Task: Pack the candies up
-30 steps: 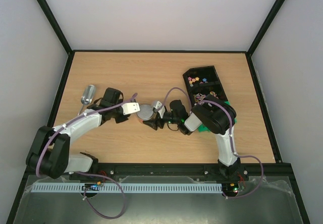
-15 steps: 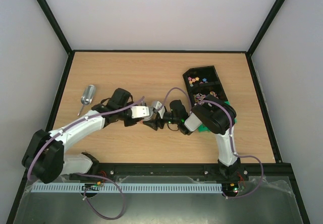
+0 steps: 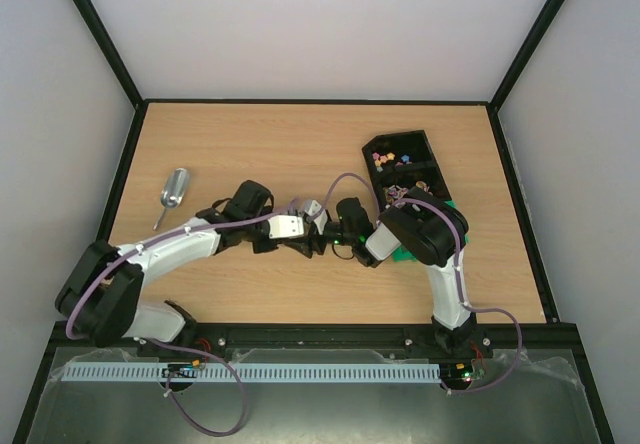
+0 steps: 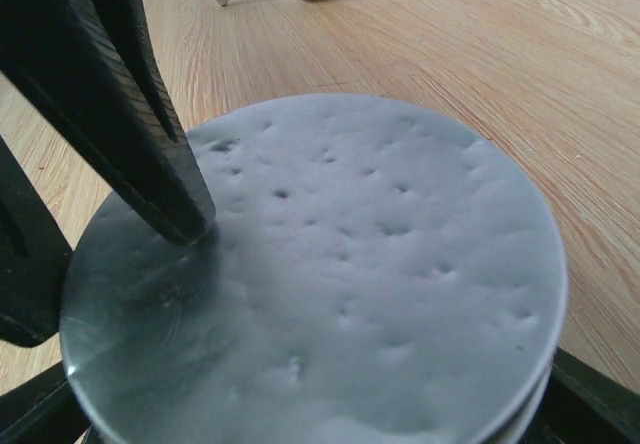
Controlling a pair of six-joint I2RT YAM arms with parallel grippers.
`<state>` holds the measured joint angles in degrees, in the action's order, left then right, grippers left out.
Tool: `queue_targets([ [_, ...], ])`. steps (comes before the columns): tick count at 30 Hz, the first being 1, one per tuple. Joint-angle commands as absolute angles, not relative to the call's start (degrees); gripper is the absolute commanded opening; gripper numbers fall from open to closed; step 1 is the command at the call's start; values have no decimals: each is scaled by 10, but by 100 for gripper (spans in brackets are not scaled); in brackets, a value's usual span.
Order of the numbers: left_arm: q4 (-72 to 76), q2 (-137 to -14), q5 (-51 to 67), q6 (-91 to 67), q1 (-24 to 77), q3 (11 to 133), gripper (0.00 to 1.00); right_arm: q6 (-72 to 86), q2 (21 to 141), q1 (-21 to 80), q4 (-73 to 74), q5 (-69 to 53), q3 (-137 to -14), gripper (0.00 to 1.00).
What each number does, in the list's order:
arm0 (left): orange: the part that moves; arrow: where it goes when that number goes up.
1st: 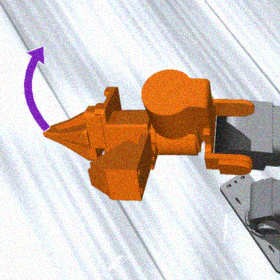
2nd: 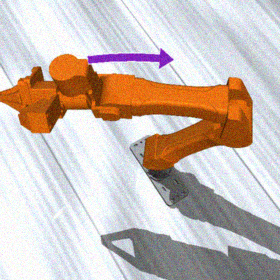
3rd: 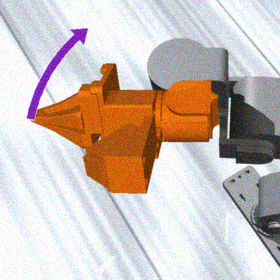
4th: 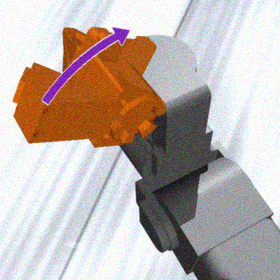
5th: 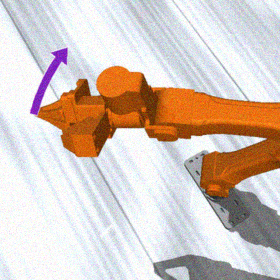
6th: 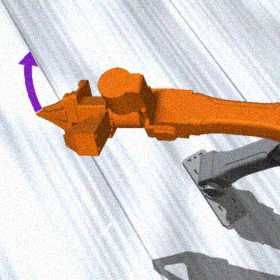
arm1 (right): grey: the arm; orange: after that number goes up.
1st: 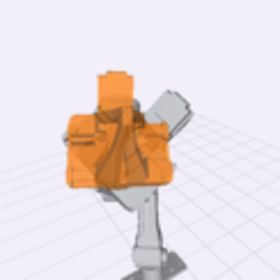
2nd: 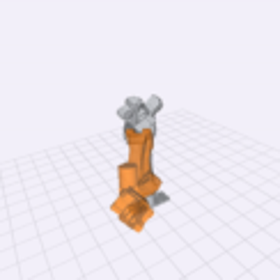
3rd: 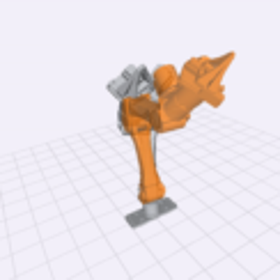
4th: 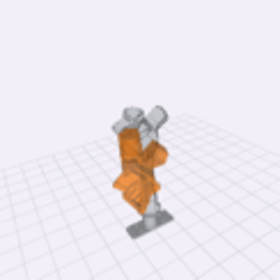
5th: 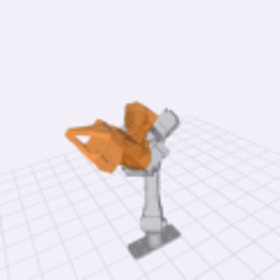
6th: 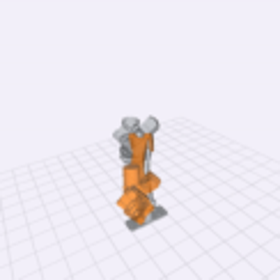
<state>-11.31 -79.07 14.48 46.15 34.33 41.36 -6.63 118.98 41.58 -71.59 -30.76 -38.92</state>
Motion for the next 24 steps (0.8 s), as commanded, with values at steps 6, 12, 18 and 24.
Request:
queue_targets([
  [6, -94, -755, 109, 522, 258, 363, 24, -74, 1194, 418, -681, -323, -379, 32],
  [12, -97, -745, 128, 551, 183, 361, 24, -73, 1195, 418, -679, -324, -381, 32],
  [18, -180, -696, 221, 537, 213, 387, 31, -70, 1196, 417, -677, -322, -384, 32],
  [24, -164, -722, 238, 448, 291, 423, 34, -67, 1199, 418, -675, -324, -387, 32],
])
